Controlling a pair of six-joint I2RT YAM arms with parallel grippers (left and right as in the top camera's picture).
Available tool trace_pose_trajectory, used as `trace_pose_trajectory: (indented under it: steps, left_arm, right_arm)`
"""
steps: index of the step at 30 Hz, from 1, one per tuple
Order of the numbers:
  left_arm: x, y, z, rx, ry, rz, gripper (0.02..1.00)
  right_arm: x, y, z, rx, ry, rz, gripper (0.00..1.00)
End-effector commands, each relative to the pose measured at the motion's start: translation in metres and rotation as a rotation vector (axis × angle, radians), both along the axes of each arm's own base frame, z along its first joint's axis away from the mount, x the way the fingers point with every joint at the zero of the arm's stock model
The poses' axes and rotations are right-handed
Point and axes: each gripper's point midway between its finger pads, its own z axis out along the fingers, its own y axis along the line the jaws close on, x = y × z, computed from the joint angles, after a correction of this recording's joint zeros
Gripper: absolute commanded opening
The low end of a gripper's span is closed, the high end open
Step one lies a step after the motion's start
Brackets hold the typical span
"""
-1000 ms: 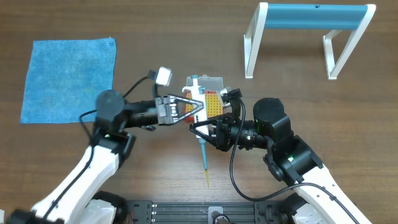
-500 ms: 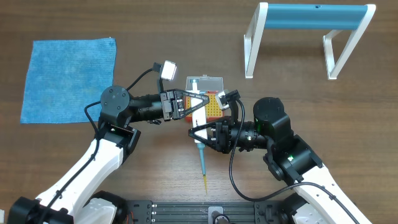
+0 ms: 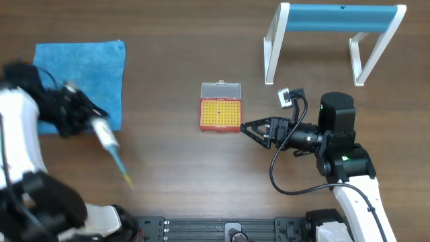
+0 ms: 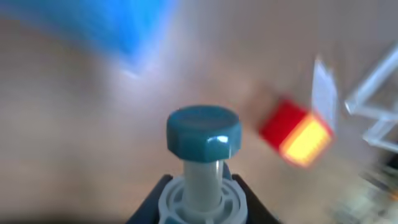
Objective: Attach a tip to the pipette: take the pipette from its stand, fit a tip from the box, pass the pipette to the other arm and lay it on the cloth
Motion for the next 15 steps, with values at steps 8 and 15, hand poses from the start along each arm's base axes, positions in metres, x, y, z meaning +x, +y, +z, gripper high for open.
trace_pose_trajectory:
  steps: [8, 15]
  left_arm:
    - [0.213, 0.186, -0.015, 0.861, -0.036, -0.391, 0.027]
    - [0.246, 0.185, -0.080, 0.868, -0.060, -0.530, 0.027]
  right_arm:
    - [0.018, -0.025, -0.037, -0.166, 0.146, -0.224, 0.884]
    - [0.020, -0.027, -0.039, -0.166, 0.175, -0.252, 0.884]
